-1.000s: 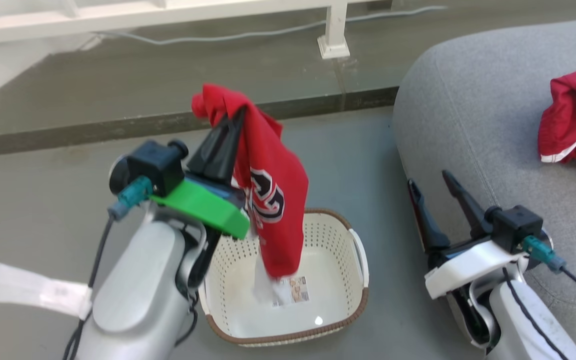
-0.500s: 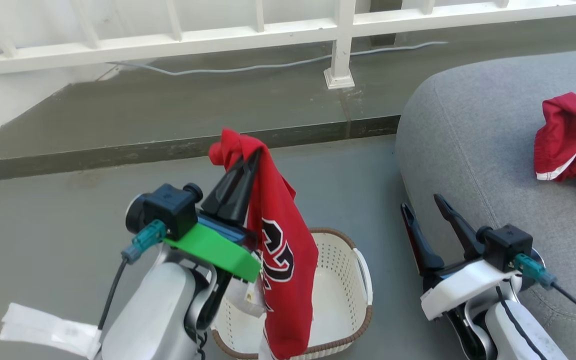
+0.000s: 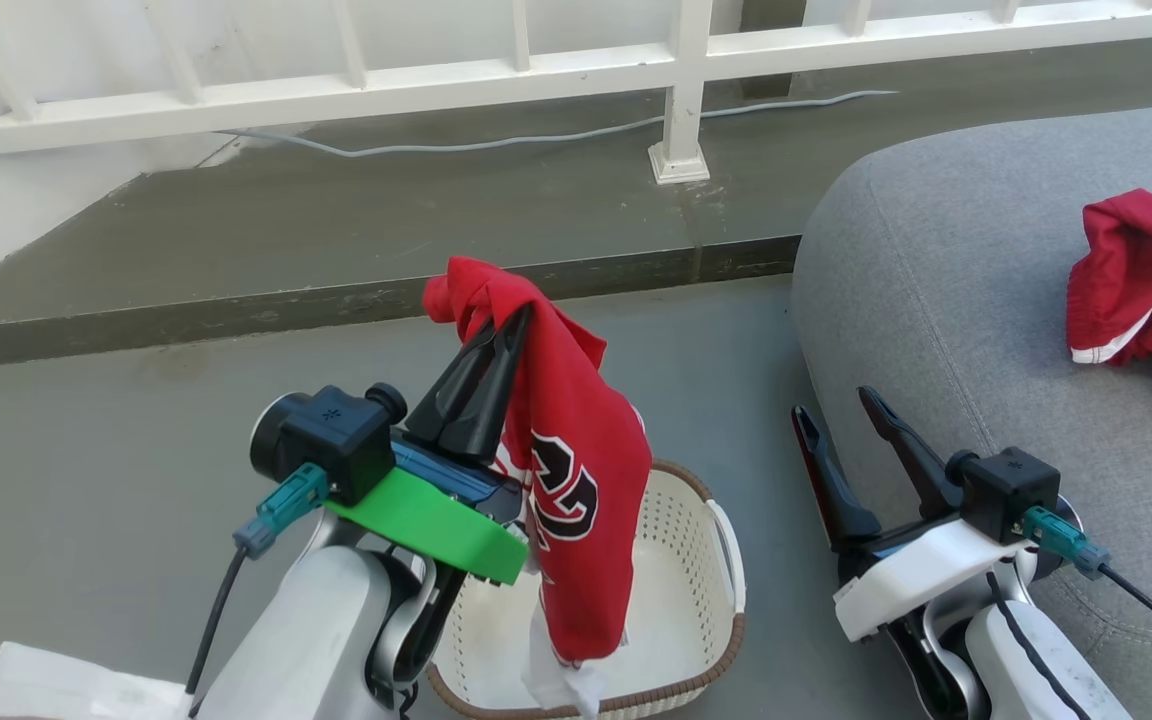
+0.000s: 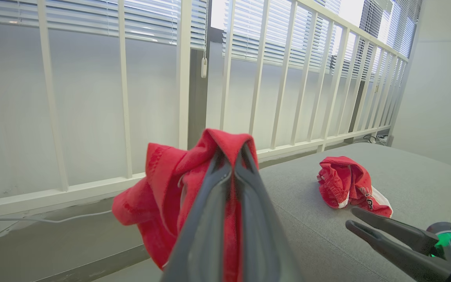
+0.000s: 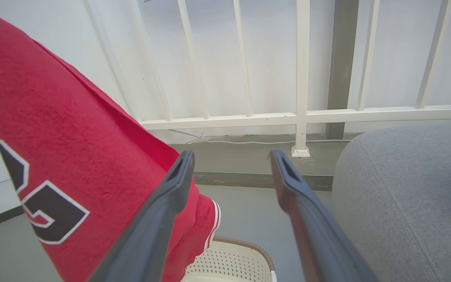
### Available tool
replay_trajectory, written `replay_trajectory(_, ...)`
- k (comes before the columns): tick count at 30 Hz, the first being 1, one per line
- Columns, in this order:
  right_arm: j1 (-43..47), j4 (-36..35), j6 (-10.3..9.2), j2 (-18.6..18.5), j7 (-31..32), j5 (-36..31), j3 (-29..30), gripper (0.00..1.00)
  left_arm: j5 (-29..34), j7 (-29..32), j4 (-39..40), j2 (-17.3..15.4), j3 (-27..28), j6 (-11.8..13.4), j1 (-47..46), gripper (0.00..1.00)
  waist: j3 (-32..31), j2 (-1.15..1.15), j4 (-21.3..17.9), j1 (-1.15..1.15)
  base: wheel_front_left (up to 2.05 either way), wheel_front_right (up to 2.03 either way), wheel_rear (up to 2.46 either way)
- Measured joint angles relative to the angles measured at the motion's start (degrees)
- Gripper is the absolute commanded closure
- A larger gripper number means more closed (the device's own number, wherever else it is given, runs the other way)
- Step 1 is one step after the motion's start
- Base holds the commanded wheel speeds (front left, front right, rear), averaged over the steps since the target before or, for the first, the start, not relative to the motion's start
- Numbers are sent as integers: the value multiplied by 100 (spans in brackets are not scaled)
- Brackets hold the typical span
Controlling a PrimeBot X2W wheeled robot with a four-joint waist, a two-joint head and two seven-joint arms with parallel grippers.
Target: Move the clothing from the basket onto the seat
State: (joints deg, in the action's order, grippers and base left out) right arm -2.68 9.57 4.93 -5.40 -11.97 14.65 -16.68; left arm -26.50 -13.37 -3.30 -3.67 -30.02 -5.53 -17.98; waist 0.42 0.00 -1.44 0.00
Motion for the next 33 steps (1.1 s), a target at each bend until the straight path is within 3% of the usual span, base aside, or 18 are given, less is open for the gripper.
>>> replay_trajectory(15, -12, -533, 4, 27, 15, 9, -190, 0, 8, 154, 396, -93, -38, 103, 158, 100, 5, 0, 10, 0, 0, 0, 0)
replay_trajectory(26, -221, -1239, 164, 170, 193, 311, -1333, 0, 42, 270, 614, -107, -180, 107, 163, 100, -4, 0, 16, 0, 0, 0, 0)
replay_trajectory(33, -309, -1280, 213, 174, 361, 399, -1941, 0, 43, 323, 764, -104, -298, 107, 169, 100, 2, 0, 50, 0, 0, 0, 0)
